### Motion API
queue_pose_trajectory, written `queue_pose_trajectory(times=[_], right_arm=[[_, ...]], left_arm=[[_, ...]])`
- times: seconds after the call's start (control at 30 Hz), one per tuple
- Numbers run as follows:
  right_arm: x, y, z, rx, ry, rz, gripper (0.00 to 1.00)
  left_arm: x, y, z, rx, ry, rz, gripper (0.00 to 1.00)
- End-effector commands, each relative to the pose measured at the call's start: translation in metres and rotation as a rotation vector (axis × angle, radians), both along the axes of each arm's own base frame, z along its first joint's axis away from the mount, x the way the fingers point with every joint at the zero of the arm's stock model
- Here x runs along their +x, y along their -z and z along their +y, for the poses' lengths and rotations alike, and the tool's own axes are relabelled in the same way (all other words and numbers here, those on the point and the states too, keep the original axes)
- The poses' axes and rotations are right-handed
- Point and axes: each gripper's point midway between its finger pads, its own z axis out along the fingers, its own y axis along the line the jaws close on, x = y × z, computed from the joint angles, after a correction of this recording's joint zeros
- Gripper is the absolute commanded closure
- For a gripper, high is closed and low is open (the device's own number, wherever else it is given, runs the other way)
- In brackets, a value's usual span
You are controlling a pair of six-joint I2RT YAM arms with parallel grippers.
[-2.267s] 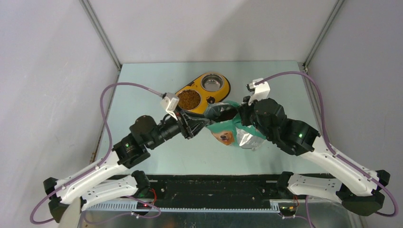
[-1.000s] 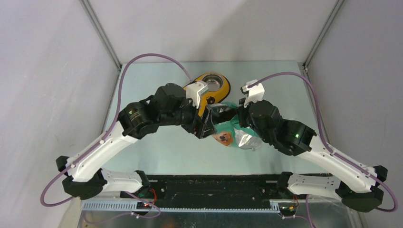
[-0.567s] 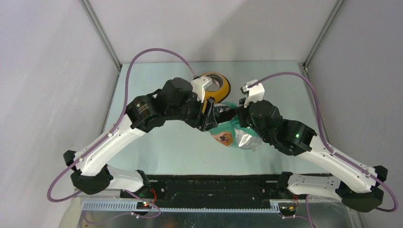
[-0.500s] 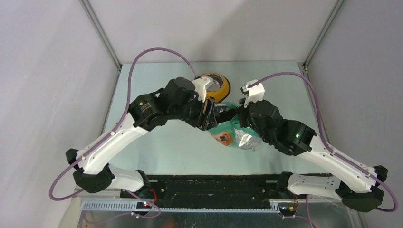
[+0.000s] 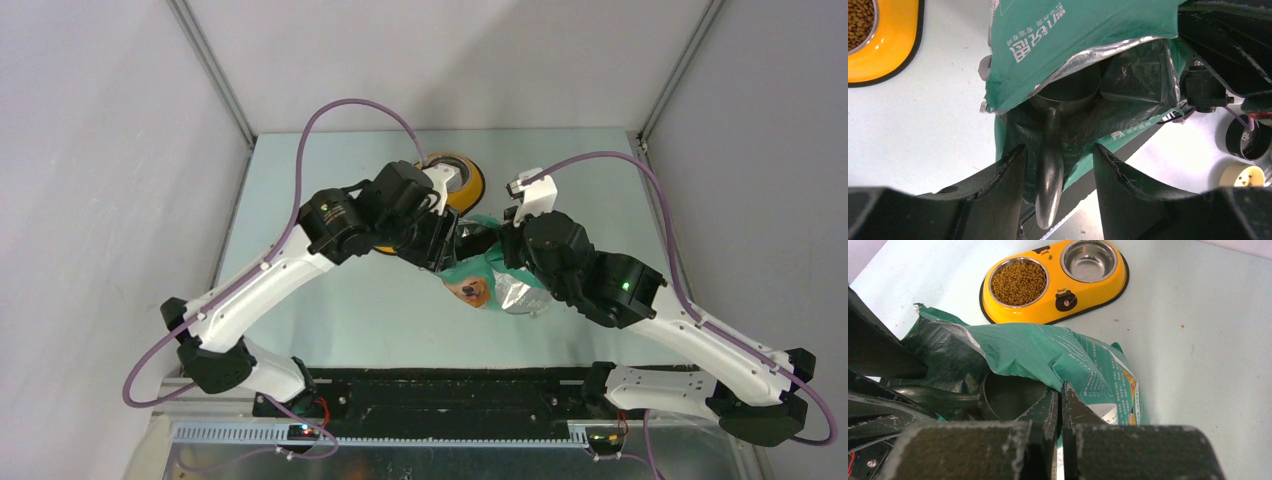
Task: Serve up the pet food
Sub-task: Adjust the spatula in the pet food bag.
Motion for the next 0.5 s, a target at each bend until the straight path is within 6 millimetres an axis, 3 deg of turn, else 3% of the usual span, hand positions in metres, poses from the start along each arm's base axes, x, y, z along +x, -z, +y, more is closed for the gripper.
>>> queue_pose_trajectory(times=[0.0, 0.13, 0.47], right_arm=[[0.002, -0.006, -0.018, -0.044, 0.057, -0.019, 1.0], [0.002, -0.006, -0.017, -0.044, 0.056, -0.016, 1.0], [0.002, -0.007, -0.017, -0.043, 0.053, -0.019, 1.0]], left_arm=[[-0.006, 0.011, 0.006, 0.074, 0.022, 0.058, 0.44], [-0.004, 0.022, 0.014, 0.139, -0.007, 0.073, 0.46], [0.009, -0.017, 0.007, -0.005, -0.068, -0.027, 0.47]])
